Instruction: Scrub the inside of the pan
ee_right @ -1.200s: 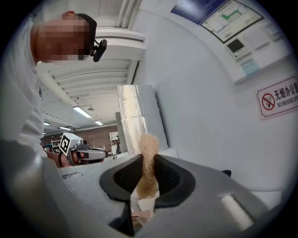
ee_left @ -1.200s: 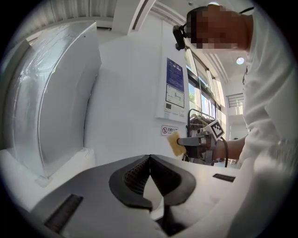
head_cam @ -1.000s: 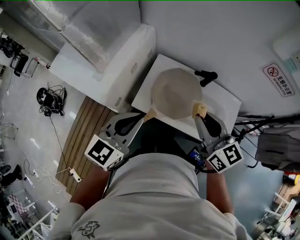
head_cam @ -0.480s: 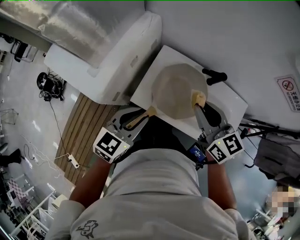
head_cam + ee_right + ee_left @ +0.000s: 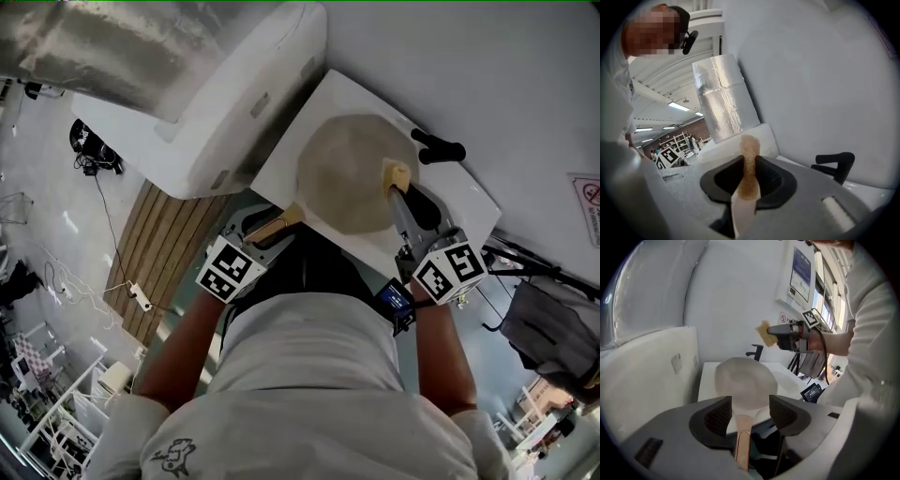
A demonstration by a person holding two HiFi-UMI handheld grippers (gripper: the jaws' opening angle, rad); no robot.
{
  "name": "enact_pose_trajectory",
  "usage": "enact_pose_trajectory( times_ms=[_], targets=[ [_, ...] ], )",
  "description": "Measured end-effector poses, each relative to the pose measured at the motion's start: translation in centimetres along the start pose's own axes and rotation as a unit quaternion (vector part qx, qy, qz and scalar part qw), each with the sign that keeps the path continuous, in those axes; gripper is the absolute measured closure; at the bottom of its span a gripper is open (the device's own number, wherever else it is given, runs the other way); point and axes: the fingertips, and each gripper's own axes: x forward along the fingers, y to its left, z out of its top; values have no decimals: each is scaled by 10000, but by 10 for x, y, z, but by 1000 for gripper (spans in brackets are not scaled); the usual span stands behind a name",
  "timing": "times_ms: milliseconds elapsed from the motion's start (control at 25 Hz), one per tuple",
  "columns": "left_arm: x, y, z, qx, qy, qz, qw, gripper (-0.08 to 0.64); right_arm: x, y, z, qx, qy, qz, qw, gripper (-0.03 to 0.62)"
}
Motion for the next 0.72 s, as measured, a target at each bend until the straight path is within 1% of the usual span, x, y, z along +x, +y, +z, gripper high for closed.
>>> enact_pose_trajectory(
  times_ms=[200, 360, 480, 560, 720],
  targets=[
    [30, 12, -41, -132, 403, 18, 9991, 291, 18, -27, -28, 250, 161, -137, 9995, 517],
    [49, 15, -67, -158, 741, 18, 9971, 291, 30, -45, -45, 341, 315, -269, 9986, 515],
    [61, 19, -87, -275, 953, 49, 9951, 291, 41, -58, -56, 399, 403, -326, 9979, 515],
    [66, 23, -97, -337, 1076, 119, 9936, 291, 49, -67, -64, 473, 454, -375, 9971, 515],
    [74, 26, -112, -322, 1240, 163, 9916, 291, 64, -83, -80, 608, 598, -508, 9951, 515]
  ],
)
